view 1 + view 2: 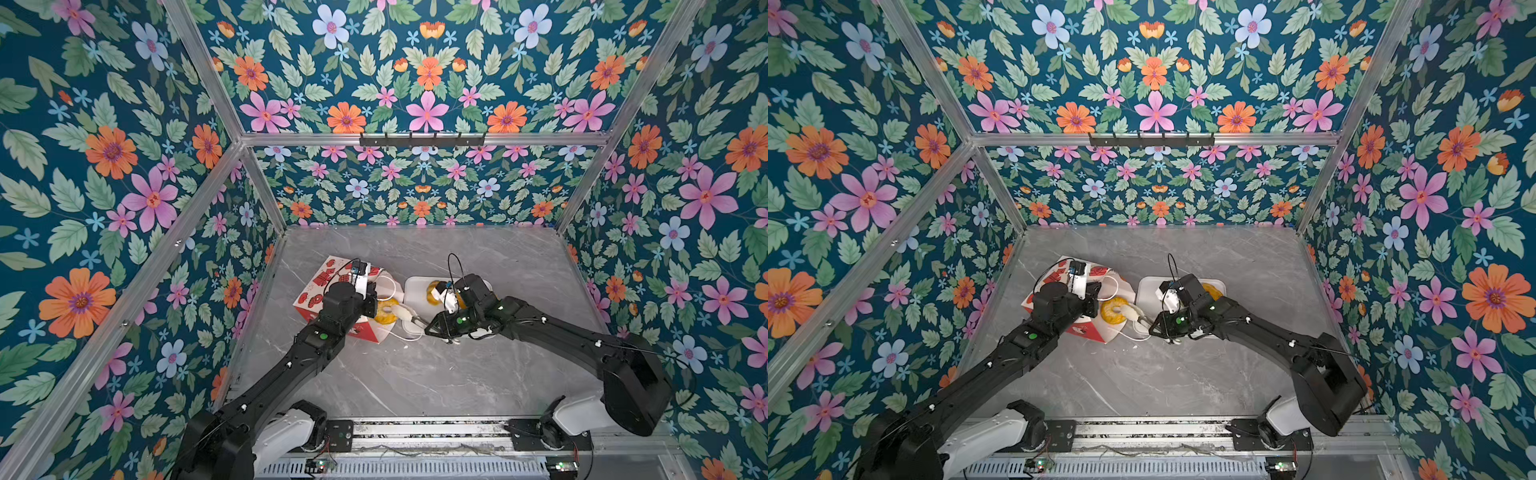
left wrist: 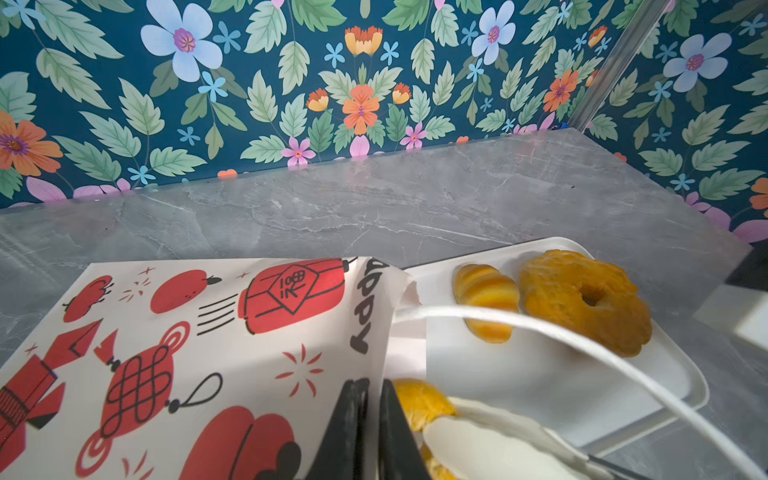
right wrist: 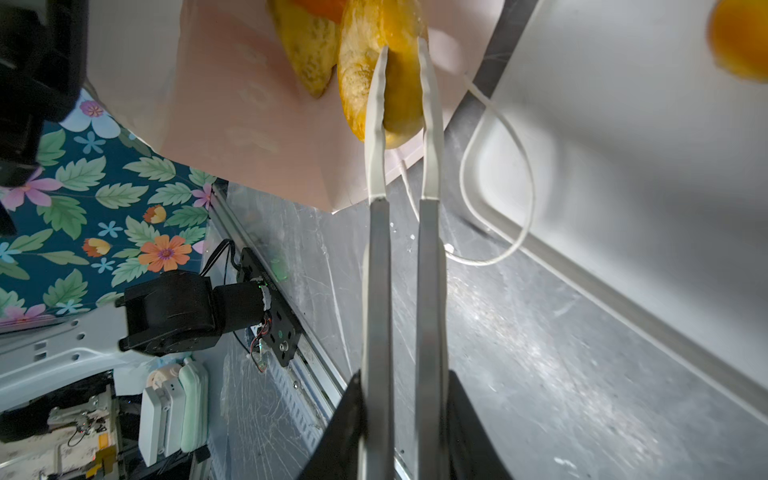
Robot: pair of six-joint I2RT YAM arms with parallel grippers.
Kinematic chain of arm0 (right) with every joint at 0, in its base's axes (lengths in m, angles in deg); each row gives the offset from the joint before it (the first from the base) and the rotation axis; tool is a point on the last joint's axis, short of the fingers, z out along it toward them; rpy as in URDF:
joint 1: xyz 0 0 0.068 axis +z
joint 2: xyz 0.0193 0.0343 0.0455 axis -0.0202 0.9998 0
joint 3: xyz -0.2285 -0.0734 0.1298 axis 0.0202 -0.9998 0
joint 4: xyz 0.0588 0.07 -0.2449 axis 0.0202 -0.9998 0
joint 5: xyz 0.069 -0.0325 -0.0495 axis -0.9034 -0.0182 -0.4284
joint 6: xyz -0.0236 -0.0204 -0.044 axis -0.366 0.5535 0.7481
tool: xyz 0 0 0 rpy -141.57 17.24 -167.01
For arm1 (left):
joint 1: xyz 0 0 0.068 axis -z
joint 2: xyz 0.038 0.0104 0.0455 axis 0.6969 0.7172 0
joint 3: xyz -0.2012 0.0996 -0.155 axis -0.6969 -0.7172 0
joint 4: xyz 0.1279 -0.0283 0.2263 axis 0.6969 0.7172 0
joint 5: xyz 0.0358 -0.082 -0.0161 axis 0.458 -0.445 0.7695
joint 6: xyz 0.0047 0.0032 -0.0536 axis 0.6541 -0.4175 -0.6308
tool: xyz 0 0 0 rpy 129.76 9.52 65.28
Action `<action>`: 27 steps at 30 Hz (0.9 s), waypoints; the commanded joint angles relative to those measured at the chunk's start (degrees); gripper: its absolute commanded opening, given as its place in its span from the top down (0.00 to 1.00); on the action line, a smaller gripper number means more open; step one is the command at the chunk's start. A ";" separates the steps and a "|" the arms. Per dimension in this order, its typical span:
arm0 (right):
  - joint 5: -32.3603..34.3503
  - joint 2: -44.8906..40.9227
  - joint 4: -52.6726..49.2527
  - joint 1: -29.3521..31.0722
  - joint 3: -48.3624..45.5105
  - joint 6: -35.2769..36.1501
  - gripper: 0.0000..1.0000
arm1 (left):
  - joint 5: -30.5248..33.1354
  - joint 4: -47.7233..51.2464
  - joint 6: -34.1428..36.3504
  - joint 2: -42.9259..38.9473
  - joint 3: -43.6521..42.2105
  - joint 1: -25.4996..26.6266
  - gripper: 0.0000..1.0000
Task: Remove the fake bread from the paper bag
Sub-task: 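Pull the ring bread out and release it onto the tray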
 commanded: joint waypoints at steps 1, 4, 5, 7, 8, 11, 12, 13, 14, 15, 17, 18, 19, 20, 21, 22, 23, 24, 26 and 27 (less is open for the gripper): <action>2.06 -3.67 -2.20 -0.94 -1.37 1.63 0.75 | 1.43 -1.76 -0.33 -0.35 0.11 0.01 0.88; 2.98 -8.79 -4.80 -2.57 -3.81 1.80 0.74 | 1.88 -1.59 -0.41 -0.72 0.11 0.01 0.87; 3.44 -10.38 -5.71 -3.04 -4.50 1.80 0.74 | 2.18 -1.58 -0.41 -0.74 0.11 0.04 0.87; 4.41 -13.91 -8.11 -4.13 -5.84 1.95 0.74 | 2.79 -1.33 -0.41 -0.90 0.20 0.02 0.88; 5.06 -15.32 -9.05 -4.49 -6.45 2.00 0.74 | 3.11 -1.24 -0.37 -1.02 0.20 0.04 0.88; 6.05 -19.01 -11.64 -5.96 -8.52 2.01 0.73 | 4.23 -1.14 -0.33 -1.37 0.29 0.01 0.88; 6.48 -19.88 -12.21 -6.27 -9.26 2.04 0.73 | 4.57 -1.17 -0.27 -1.43 0.37 0.01 0.88; 6.76 -20.64 -12.68 -6.50 -9.97 2.02 0.73 | 5.03 -1.23 -0.29 -1.52 0.37 0.05 0.88; 7.02 -20.94 -13.26 -6.54 -10.35 2.08 0.73 | 5.68 -1.31 -0.45 -1.61 0.38 0.08 0.88; 7.37 -21.15 -13.99 -6.55 -10.76 2.02 0.73 | 6.38 -1.44 -0.67 -1.76 0.37 0.06 0.88; 8.26 -21.86 -14.99 -6.51 -11.90 1.84 0.72 | 6.86 -1.71 -0.75 -2.07 0.20 0.01 0.88; 8.84 -22.20 -15.09 -6.52 -12.51 1.77 0.72 | 6.97 -1.75 -0.76 -2.12 0.12 0.01 0.88; 9.81 -22.53 -15.26 -6.51 -13.00 1.72 0.72 | 6.93 -1.75 -0.72 -2.15 0.20 0.03 0.88; 10.76 -22.59 -15.62 -6.51 -13.34 1.82 0.71 | 6.87 -1.75 -0.77 -2.16 0.19 0.02 0.88; 11.39 -22.38 -15.99 -6.51 -13.39 1.96 0.71 | 6.78 -1.75 -0.77 -2.09 0.27 0.03 0.88; 11.96 -22.04 -16.31 -6.55 -13.39 2.14 0.71 | 6.64 -1.84 -0.81 -1.98 0.29 0.01 0.88; 12.41 -21.64 -16.66 -6.51 -13.32 2.22 0.71 | 6.43 -1.84 -0.85 -1.95 0.29 0.02 0.88; 12.64 -21.17 -16.83 -6.55 -13.24 2.31 0.71 | 6.32 -1.84 -0.94 -1.80 0.37 0.05 0.88; 13.59 -20.49 -17.33 -6.51 -12.97 2.28 0.69 | 6.11 -1.93 -1.06 -1.60 0.46 0.01 0.88; 14.04 -20.49 -17.61 -6.52 -12.79 2.27 0.69 | 6.10 -1.93 -1.03 -1.68 0.38 0.02 0.88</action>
